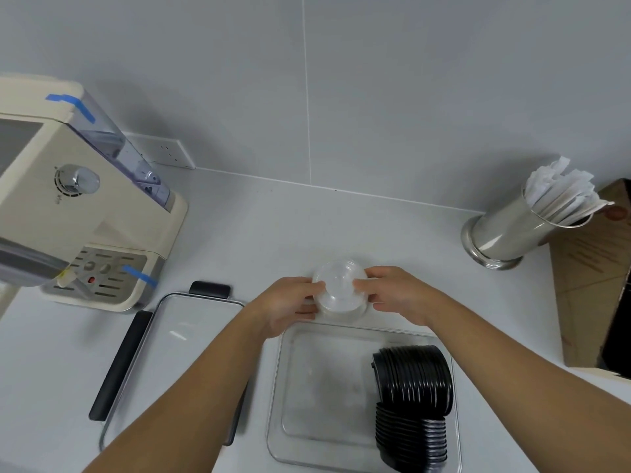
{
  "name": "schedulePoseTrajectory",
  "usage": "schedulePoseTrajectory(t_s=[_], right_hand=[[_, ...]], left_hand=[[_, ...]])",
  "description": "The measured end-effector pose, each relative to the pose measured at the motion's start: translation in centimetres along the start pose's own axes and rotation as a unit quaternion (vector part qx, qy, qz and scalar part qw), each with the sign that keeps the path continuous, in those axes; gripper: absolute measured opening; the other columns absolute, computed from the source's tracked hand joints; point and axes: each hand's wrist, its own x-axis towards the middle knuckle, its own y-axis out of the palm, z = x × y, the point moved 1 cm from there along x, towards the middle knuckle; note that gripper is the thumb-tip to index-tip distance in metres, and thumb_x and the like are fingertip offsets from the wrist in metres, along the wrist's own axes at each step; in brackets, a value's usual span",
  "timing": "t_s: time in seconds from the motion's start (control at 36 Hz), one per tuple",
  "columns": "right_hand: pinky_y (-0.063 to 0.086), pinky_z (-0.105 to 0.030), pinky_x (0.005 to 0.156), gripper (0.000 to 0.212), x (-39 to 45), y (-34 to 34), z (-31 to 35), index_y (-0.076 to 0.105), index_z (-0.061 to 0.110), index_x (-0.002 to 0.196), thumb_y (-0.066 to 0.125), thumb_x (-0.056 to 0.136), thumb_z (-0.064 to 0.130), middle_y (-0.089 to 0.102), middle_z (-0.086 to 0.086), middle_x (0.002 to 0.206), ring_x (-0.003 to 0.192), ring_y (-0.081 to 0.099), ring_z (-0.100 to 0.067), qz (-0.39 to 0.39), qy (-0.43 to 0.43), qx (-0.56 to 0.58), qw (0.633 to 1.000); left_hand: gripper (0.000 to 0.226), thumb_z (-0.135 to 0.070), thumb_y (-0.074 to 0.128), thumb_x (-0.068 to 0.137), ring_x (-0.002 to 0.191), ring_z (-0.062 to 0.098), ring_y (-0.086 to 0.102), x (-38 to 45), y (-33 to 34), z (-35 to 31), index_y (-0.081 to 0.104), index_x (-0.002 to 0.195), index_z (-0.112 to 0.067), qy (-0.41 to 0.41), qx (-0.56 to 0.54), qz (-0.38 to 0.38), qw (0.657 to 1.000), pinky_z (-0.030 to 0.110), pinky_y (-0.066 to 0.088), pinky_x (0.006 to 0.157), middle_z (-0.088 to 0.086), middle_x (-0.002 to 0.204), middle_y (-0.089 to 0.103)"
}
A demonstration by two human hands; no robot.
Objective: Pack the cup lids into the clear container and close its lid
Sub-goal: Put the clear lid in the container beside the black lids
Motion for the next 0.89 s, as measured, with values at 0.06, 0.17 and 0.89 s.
schedulePoseTrajectory(t_s=[0.06, 0.17, 0.89], right_hand=[[0.051, -0.03, 0.088, 0.025, 0.0, -0.2, 0.0, 0.069, 0.019, 0.108, 0.07, 0.083, 0.026, 0.069, -0.006, 0.117, 0.111, 0.063, -0.022, 0.003, 0.002, 0.012, 1.0], [0.049, -0.033, 0.094, 0.027, 0.0, -0.5, 0.0, 0.07, 0.017, 0.107, 0.074, 0.082, 0.026, 0.071, -0.007, 0.115, 0.11, 0.065, -0.022, 0.009, -0.004, 0.044, 0.999], [0.054, -0.037, 0.094, 0.035, -4.6, 0.1, 2.4, 0.066, 0.015, 0.113, 0.076, 0.08, 0.019, 0.071, -0.015, 0.116, 0.108, 0.067, -0.028, 0.001, -0.098, 0.125, 0.987]], left_hand=[[0.018, -0.023, 0.068, 0.088, 0.087, 0.022, 0.071, 0.1, -0.1, 0.1, 0.074, 0.1, -0.012, 0.0, -0.006, 0.002, 1.0, 0.033, 0.055, 0.083, 0.003, 0.096, 0.077], [0.014, -0.021, 0.068, 0.088, 0.085, 0.023, 0.068, 0.1, -0.1, 0.1, 0.073, 0.097, -0.012, -0.007, -0.024, 0.006, 1.0, 0.034, 0.053, 0.084, 0.002, 0.093, 0.075], [0.026, -0.029, 0.068, 0.088, 0.112, 0.017, 0.065, -5.3, 0.3, -2.1, 0.071, 0.11, -0.015, 0.097, 0.022, -0.051, 0.994, 0.034, 0.045, 0.105, 0.003, 0.115, 0.073]])
